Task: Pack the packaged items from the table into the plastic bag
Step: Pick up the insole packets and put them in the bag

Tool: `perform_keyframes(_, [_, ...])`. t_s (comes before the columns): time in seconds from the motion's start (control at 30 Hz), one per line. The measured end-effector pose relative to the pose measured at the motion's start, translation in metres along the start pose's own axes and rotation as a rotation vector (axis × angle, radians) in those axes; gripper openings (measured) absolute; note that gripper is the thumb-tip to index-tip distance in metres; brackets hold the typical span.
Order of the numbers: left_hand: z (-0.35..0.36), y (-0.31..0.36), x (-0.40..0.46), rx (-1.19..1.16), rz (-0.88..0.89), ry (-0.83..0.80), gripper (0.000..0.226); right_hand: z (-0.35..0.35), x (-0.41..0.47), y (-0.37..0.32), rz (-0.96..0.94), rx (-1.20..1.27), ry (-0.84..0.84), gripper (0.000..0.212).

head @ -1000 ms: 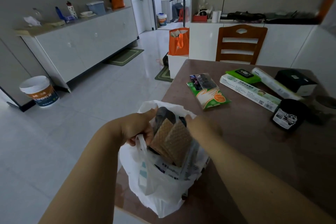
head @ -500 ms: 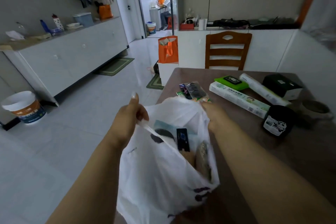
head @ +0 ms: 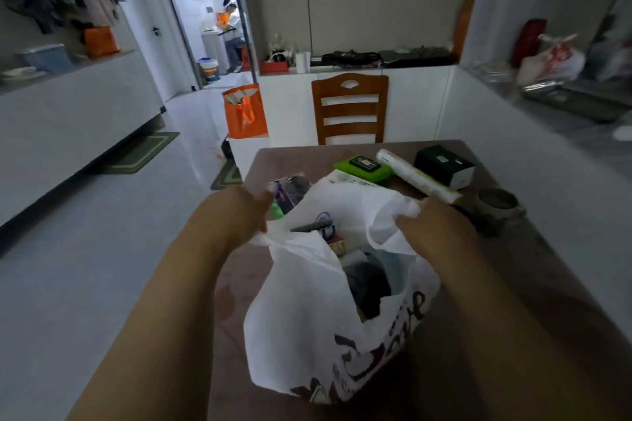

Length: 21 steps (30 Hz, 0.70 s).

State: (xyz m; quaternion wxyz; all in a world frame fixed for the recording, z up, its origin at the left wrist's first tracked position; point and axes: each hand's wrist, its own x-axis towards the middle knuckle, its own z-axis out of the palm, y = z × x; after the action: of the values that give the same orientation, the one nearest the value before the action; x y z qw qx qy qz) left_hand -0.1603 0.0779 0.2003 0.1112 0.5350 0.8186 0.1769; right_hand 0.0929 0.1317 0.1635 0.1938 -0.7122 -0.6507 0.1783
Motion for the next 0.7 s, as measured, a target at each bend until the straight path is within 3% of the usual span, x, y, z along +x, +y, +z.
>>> perform_keyframes(0.07, [0.001, 0.01, -0.001, 0.355, -0.002, 0.081, 0.066, -0.006, 0.002, 0.005, -0.078, -0.101, 0.116, 0.054])
perform_keyframes(0.1, [0.002, 0.019, -0.002, 0.485, 0.092, 0.216, 0.058, -0.007, 0.004, 0.005, -0.19, -0.121, 0.215, 0.055])
perform_keyframes(0.17, [0.01, 0.049, -0.005, 0.503, 0.439, 0.467, 0.035, -0.006, 0.01, -0.002, -0.498, -0.07, 0.307, 0.049])
perform_keyframes(0.2, [0.018, 0.065, -0.006, 0.467, 0.608, 0.449, 0.027, -0.003, 0.014, -0.007, -0.642, -0.069, 0.239, 0.045])
perform_keyframes(0.27, [0.045, 0.084, -0.006, 0.454, 0.754, 0.153, 0.025, 0.012, 0.022, -0.01, -0.767, -0.229, -0.028, 0.042])
perform_keyframes(0.37, [0.083, 0.058, 0.0, 0.524, 0.556, -0.189, 0.043, 0.038, 0.038, 0.015, -0.485, -0.654, -0.445, 0.061])
perform_keyframes(0.43, [0.098, 0.014, 0.007, 0.467, 0.42, -0.25, 0.057, 0.041, 0.046, 0.038, -0.234, -0.782, -0.574, 0.072])
perform_keyframes(0.5, [0.106, -0.025, 0.012, 0.466, 0.3, -0.272, 0.065, 0.036, 0.051, 0.052, -0.118, -0.786, -0.611, 0.068])
perform_keyframes(0.57, [0.113, -0.045, 0.016, 0.46, 0.241, -0.27, 0.064, 0.033, 0.054, 0.051, -0.092, -0.703, -0.509, 0.07])
perform_keyframes(0.6, [0.116, -0.047, 0.017, 0.416, 0.242, -0.273, 0.063, 0.032, 0.053, 0.045, -0.125, -0.665, -0.379, 0.076])
perform_keyframes(0.67, [0.122, -0.047, 0.015, 0.307, 0.275, -0.293, 0.063, 0.039, 0.051, 0.023, -0.327, -0.586, -0.103, 0.094])
perform_keyframes(0.7, [0.125, -0.048, 0.011, 0.28, 0.295, -0.311, 0.065, 0.046, 0.05, 0.013, -0.447, -0.55, -0.069, 0.102])
